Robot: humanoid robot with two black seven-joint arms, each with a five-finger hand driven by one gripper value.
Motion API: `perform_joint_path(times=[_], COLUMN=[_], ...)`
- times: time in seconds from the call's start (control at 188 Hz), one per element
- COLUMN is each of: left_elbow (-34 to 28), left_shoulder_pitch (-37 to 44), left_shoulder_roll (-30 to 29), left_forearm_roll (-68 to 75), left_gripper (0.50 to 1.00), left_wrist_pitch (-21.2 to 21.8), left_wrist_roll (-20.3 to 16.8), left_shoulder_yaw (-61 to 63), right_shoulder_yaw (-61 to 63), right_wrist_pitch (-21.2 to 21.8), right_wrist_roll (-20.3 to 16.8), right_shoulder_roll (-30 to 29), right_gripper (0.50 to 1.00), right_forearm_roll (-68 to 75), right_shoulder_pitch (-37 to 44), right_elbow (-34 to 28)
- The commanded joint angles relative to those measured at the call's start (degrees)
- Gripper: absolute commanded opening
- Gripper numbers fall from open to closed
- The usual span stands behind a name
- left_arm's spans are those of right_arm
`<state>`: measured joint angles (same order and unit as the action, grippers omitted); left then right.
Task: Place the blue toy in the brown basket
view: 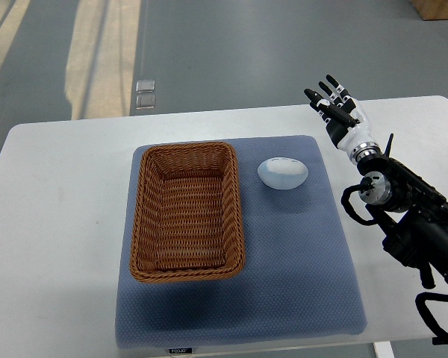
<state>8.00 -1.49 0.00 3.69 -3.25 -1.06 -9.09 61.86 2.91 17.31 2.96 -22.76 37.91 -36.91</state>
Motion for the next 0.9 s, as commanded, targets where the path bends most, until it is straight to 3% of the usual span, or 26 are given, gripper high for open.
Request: perform_joint_path(times=[0.0,0.895], left_elbow=[0.18,-0.18], left_shoulder_pitch=[0.0,0.09], left_shoulder_roll=[0.0,0.0], left_forearm_roll=[0.0,0.0], left_gripper=[1.0,1.0], left_wrist_pitch=[-0.09,0.35], left_wrist_roll=[0.18,0.97], left_shoulder_yaw=[-0.05,-0.14], right_shoulder_yaw=[-0.07,0.02], right_wrist_pitch=[0.08,-0.01], right_wrist_roll=[0.0,0.09], right_shoulder_roll=[0.03,0.2], right_gripper=[0.909,0.909], right_forearm_roll=[0.0,0.0], right_shoulder_pitch=[-0.03,0.15], right_elbow=[0.0,0.26])
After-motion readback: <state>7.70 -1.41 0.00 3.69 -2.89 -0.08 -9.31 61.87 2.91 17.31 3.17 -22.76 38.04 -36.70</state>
